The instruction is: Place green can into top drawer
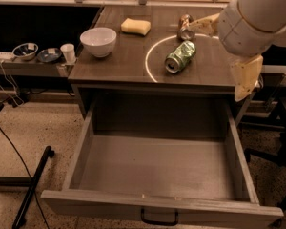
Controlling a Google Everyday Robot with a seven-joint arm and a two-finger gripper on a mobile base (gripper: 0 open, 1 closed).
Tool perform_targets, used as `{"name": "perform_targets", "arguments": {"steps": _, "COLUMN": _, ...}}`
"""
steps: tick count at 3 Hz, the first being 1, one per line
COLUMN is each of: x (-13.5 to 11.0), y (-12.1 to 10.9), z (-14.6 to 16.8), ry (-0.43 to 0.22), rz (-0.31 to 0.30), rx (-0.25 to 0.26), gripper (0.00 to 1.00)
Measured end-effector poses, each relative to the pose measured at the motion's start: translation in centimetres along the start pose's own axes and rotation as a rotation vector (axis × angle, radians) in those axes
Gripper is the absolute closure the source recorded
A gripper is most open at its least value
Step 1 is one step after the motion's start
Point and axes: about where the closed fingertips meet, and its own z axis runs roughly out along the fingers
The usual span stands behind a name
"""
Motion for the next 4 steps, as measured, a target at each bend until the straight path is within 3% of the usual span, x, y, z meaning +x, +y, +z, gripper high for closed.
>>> {"name": "perform_targets", "arguments": {"steps": 1, "x": 0.6, "y": -0.8, "z": -0.3, "ry": 0.012, "rz": -0.065, "rx": 0.052, "gripper": 0.00}}
{"name": "perform_targets", "arguments": {"steps": 2, "x": 0.5, "y": -1.4, "z": 0.3, "ry": 0.019, "rz": -0.111, "rx": 0.021, "gripper": 0.00}}
{"name": "perform_targets", "arguments": {"steps": 3, "x": 1.8, "y": -3.9, "z": 1.7, "ry": 0.057, "rz": -0.230, "rx": -0.027, "gripper": 0.00}}
{"name": "perform_targets", "arguments": {"steps": 4, "x": 3.2, "y": -8.1, "z": 4.0, "ry": 0.106, "rz": -0.372, "rx": -0.051, "gripper": 0.00}}
